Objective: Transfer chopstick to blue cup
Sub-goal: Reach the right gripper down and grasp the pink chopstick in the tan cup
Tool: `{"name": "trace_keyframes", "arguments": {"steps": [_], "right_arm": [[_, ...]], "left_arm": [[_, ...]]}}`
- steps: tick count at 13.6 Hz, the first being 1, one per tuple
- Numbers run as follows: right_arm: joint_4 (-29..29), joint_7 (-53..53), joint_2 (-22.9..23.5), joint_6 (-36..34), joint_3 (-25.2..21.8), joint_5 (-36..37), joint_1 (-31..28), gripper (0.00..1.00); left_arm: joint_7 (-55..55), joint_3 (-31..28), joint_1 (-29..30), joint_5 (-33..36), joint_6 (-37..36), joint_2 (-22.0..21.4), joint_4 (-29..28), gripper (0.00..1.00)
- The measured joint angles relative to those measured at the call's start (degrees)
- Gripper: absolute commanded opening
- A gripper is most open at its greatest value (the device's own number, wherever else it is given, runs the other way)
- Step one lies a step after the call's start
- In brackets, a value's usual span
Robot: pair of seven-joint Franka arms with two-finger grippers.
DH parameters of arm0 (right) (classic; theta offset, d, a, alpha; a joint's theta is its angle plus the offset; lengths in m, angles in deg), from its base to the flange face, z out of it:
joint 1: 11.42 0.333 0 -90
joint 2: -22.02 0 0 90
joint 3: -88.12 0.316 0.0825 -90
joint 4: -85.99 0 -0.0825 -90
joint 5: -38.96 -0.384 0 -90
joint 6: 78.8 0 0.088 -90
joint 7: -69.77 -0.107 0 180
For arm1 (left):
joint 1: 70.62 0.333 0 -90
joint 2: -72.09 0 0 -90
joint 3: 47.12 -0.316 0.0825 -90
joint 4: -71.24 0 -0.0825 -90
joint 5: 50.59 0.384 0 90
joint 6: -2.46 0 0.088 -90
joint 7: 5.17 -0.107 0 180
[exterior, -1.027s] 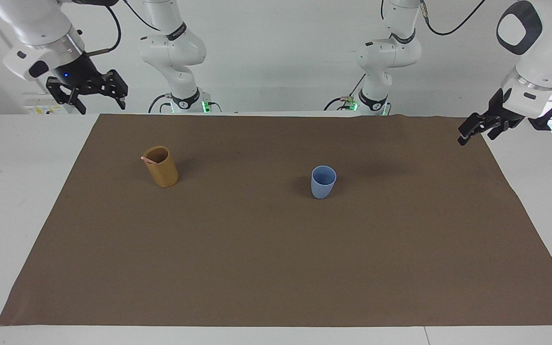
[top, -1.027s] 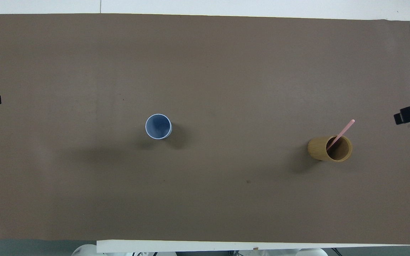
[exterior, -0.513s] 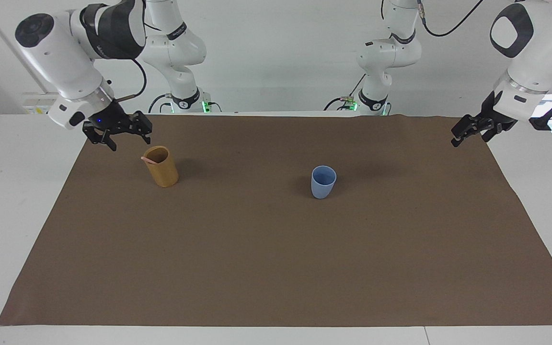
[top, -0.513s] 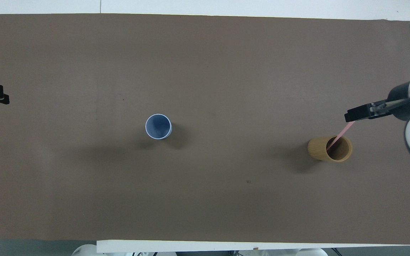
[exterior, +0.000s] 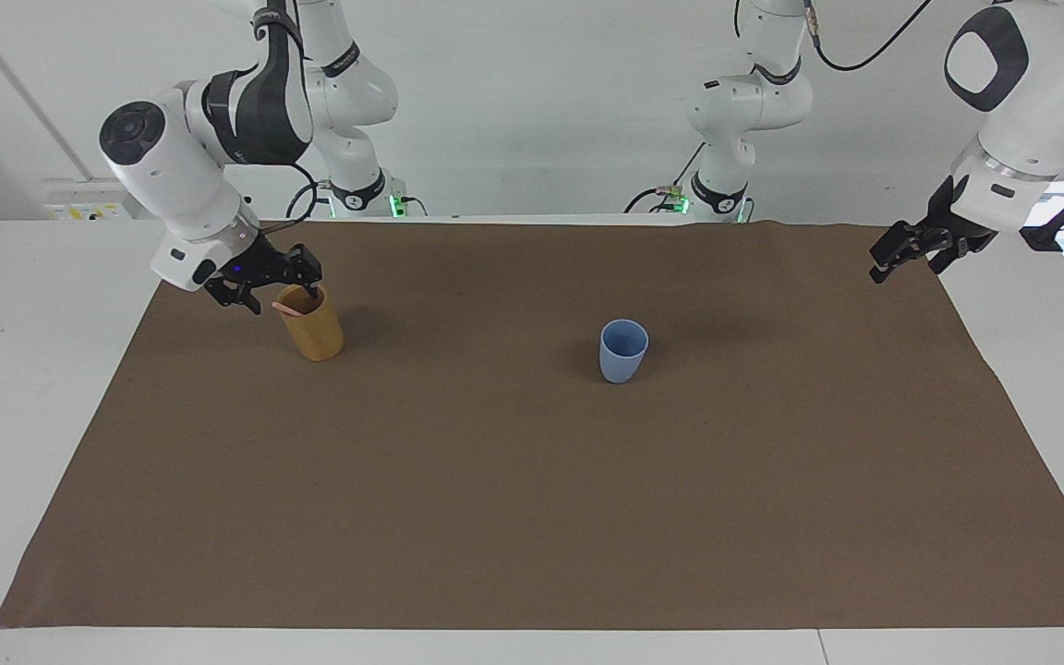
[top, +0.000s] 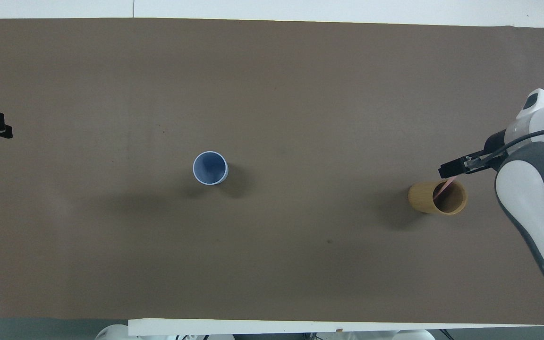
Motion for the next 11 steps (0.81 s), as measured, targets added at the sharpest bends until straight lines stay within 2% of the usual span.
{"name": "trace_keyframes", "arguments": {"steps": [5,7,11], "right_arm": [[1.8,0.5,0.0,1.8,-0.1,0.0,-0.4,0.54],[1.8,0.5,0.0,1.8,-0.1,0.0,-0.4,0.48],[1.9,0.5,0.0,1.8,-0.1,0.1,-0.5,0.29]], "left_arm": [[0.0,0.0,0.0,0.0,0.0,0.0,0.0,1.00],[0.0,0.0,0.0,0.0,0.0,0.0,0.0,1.00],[0.0,0.0,0.0,0.0,0.0,0.0,0.0,1.00]]}}
